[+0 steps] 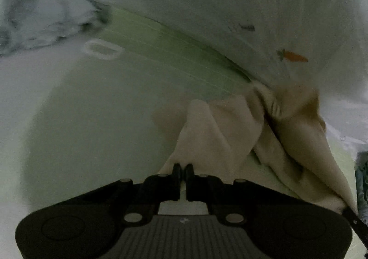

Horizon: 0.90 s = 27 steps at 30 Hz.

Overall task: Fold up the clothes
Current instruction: 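Grasp the sweater edge with both grippers and lift it to shake out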

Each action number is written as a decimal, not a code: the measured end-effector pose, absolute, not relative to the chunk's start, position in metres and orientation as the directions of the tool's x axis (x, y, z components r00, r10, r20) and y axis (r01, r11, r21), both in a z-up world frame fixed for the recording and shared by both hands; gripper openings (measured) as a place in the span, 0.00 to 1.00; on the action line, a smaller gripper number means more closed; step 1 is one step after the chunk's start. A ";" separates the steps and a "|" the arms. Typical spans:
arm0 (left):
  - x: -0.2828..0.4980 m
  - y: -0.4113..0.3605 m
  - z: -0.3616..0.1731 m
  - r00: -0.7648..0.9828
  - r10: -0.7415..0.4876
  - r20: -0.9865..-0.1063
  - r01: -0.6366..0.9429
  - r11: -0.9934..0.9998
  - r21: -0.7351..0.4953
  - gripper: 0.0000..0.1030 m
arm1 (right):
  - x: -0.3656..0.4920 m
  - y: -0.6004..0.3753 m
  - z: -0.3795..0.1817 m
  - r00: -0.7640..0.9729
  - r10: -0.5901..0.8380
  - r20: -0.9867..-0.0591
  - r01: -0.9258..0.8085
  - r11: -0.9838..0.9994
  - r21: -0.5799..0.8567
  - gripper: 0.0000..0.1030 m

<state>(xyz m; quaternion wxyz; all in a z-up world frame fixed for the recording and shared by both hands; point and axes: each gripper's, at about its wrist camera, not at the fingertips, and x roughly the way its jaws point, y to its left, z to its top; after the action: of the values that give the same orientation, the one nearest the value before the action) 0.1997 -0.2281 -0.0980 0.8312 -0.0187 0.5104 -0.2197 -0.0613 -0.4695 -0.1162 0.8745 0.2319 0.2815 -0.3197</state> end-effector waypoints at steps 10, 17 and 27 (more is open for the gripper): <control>0.119 -0.156 -0.068 0.522 -0.315 -0.792 0.256 0.944 -0.207 0.03 | -0.167 -0.449 -0.076 0.612 -0.563 -0.556 0.749 0.639 0.176 0.05; 0.087 -0.124 -0.047 0.613 -0.233 -0.755 0.179 0.972 -0.154 0.03 | -0.215 -0.452 -0.036 0.612 -0.639 -0.466 0.750 0.656 0.085 0.05; 0.075 -0.103 0.043 0.835 -0.110 -0.540 0.089 0.994 -0.064 0.03 | -0.252 -0.482 0.039 0.618 -0.741 -0.262 0.769 0.639 0.006 0.05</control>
<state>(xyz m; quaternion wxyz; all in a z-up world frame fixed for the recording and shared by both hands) 0.0750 -0.1027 0.0432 0.9576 -0.0182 0.2827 -0.0519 -0.2519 -0.4823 0.0388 0.8975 0.0588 0.1184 -0.4208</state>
